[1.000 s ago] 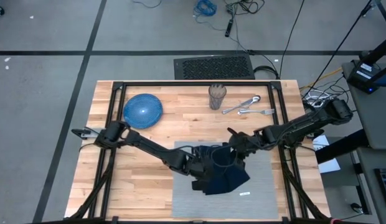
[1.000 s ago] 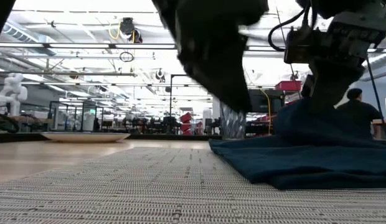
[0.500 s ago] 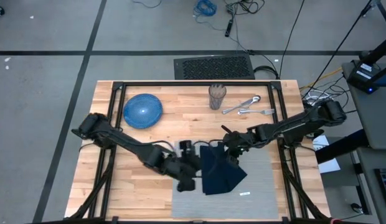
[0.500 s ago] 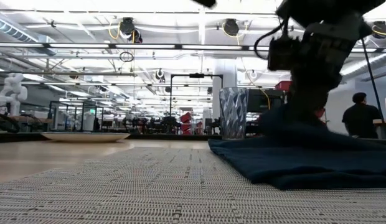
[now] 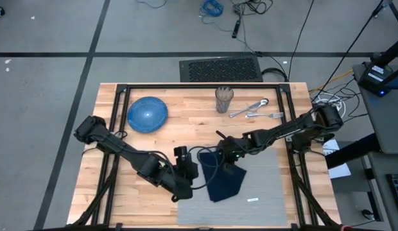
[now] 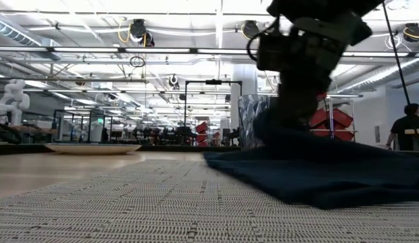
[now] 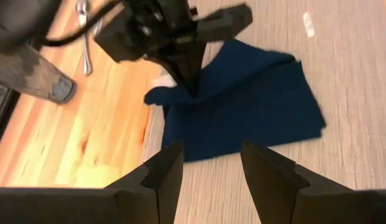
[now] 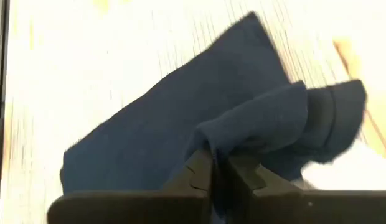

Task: Set table place
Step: Fold the blue napkin

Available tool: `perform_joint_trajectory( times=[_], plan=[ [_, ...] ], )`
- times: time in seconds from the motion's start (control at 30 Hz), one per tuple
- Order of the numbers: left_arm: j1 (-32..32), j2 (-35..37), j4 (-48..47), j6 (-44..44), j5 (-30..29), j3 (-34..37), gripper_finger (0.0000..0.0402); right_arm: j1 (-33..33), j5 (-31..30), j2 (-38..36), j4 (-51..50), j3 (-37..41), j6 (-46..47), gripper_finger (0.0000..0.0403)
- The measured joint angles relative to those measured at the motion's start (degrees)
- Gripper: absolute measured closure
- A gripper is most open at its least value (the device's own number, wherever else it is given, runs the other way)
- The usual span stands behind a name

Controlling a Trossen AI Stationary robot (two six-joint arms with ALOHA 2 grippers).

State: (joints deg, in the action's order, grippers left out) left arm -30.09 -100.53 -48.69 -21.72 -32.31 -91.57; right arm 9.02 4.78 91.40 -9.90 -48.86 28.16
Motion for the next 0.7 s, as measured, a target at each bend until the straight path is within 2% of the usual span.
perform_joint_trajectory(
  times=[0.17, 0.37, 0.53, 0.7],
  plan=[
    [-0.2, 0.0, 0.6, -1.7, 0.0, 2.2, 0.0254, -0.2, -0.1, 4.1, -1.3, -3.4, -2.5, 0.0374],
    [-0.9, 0.0, 0.6, -3.1, 0.2, 4.8, 0.0254, -0.4, 3.0, 9.0, -3.8, -5.4, -2.6, 0.0300],
    [-0.8, 0.0, 0.6, -3.5, 0.1, 5.9, 0.0254, 0.6, 5.9, 10.5, -3.8, -6.8, -0.8, 0.0240],
    [-0.8, 0.0, 1.8, -3.9, 0.1, 7.1, 0.0254, 2.2, 6.1, 10.5, -3.9, -8.0, 0.0, 0.0213]
  ],
)
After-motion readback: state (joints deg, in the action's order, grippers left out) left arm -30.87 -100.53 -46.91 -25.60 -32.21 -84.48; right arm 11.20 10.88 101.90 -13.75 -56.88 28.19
